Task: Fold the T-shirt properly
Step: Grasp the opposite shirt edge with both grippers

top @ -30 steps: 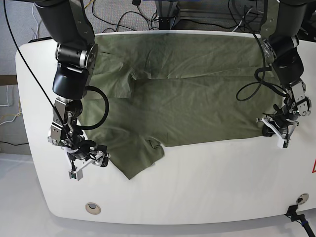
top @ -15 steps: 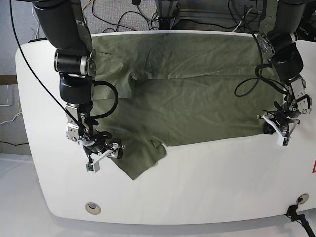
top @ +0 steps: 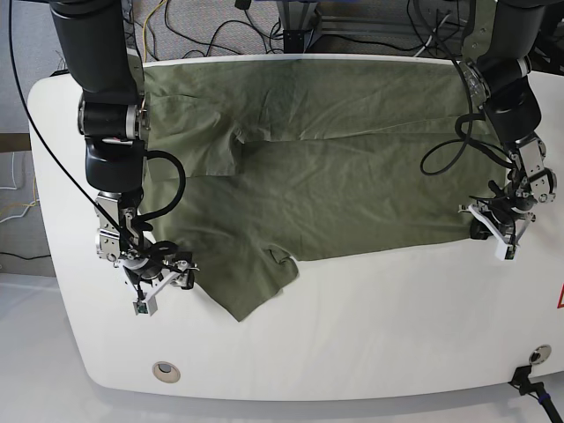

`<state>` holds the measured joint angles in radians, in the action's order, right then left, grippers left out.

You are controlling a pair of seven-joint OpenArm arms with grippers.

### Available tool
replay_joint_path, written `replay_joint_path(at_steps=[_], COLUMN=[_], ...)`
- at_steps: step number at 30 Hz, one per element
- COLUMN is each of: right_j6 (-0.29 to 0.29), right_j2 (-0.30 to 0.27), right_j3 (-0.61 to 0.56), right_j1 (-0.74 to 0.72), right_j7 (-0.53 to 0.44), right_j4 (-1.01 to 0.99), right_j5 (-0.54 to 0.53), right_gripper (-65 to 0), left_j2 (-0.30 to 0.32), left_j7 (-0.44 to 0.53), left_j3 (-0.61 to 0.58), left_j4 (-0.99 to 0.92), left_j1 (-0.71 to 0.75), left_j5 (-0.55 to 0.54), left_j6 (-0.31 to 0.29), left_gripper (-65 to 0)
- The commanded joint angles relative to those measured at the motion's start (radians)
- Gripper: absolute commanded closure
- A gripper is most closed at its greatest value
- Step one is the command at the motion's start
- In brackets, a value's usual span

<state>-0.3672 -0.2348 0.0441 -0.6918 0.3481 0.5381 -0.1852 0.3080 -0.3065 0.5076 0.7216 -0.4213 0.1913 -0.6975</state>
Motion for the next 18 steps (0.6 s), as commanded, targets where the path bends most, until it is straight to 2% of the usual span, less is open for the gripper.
replay_joint_path(at_steps=[1, 7, 14, 18], right_j6=[-0.008, -0.008, -0.008, -0.008], right_j2=[-0.018, -0.013, 0.062, 0.082], right_j3=[0.0, 0.001, 0.001, 0.001], right_j1=[-0.033, -0.002, -0.001, -0.001], right_j7=[-0.019, -0.031, -0.031, -0.031], right_j4=[0.018, 0.018, 0.018, 0.018], right_j5=[-0.009, -0.009, -0.009, -0.009], right_gripper=[-39.7, -39.7, -39.7, -39.6], left_j2=[0.013, 0.013, 0.015, 0.015], left_j7=[-0.016, -0.015, -0.015, -0.015], left_j3=[-0.004, -0.004, -0.004, -0.004], left_j4=[0.013, 0.013, 0.013, 0.013], left_j1=[-0.003, 0.002, 0.002, 0.002], left_j5=[0.015, 0.015, 0.015, 0.015], left_j6=[-0.001, -0.001, -0.001, -0.001], left_gripper=[0.0, 0.0, 0.0, 0.0])
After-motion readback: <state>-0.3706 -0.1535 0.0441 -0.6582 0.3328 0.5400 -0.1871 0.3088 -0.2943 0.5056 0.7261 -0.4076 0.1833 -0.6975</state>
